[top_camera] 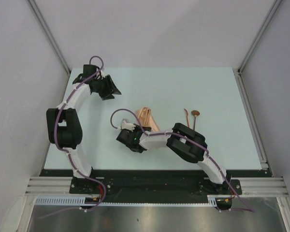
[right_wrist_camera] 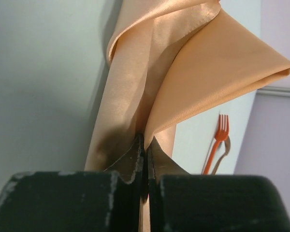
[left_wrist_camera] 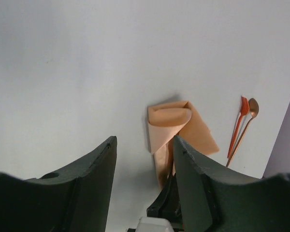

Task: Fold the napkin into a case and place the utensils inside
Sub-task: Fold the 2/3-rectangle-folded napkin at the center of the board.

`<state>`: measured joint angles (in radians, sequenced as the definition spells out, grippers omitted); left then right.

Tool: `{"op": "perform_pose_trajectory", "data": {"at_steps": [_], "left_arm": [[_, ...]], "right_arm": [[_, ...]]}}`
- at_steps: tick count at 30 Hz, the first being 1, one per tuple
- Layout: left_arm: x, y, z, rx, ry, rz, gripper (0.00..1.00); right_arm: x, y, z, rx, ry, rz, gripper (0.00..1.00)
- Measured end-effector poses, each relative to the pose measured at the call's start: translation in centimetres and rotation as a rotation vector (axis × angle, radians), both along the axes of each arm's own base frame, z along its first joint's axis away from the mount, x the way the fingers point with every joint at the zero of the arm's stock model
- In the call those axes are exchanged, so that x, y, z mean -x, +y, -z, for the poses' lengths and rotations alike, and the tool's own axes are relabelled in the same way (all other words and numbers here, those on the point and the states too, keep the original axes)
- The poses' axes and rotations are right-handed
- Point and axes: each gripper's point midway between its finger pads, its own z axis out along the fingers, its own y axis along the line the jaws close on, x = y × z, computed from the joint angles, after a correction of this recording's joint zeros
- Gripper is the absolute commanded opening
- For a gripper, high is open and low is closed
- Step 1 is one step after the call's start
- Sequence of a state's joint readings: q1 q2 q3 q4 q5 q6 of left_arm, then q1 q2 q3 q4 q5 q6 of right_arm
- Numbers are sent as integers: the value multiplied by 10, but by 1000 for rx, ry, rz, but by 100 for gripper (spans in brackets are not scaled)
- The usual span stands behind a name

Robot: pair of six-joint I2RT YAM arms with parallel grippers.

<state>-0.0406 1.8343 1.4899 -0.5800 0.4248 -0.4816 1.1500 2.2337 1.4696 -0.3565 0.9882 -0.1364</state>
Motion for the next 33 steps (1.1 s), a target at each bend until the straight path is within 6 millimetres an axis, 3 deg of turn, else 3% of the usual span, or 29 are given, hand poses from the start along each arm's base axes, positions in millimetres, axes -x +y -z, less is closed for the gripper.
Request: {"op": "perform_pose_trajectory", "data": {"at_steps": [3,8,11,12,15,18,25,29,30,33], "left_arm": [[-15,-6,0,20,-8,31,53],[-15,-9,14,42,29,10,53],[-15,-8,18,37,42,-16,53],[-15,-7,18,36,41,-19,53],[-16,-7,17,35,39,-23,53],[-15,-7,17,35,41,-23,53],[-14,-7,16,32,41,-18,52],[-12,-6,15,31,44,-16,53],[-11,-7,14,31,45,-15,54],[-9,-8,12,30,45,-11,52]], "right_arm": [[4,4,2,48,-23,-12,6],[3,10,3,154,-94,-3,8],[5,7,3,188,-130,16,21],[5,6,4,182,-127,20,29],[6,3,-2,141,-119,33,39],[9,4,-10,58,-72,30,41],[29,30,-33,-177,47,-9,48],[49,47,-61,-392,163,-35,56],[52,50,-74,-468,194,-36,62],[47,40,-122,-708,250,-6,64]]}}
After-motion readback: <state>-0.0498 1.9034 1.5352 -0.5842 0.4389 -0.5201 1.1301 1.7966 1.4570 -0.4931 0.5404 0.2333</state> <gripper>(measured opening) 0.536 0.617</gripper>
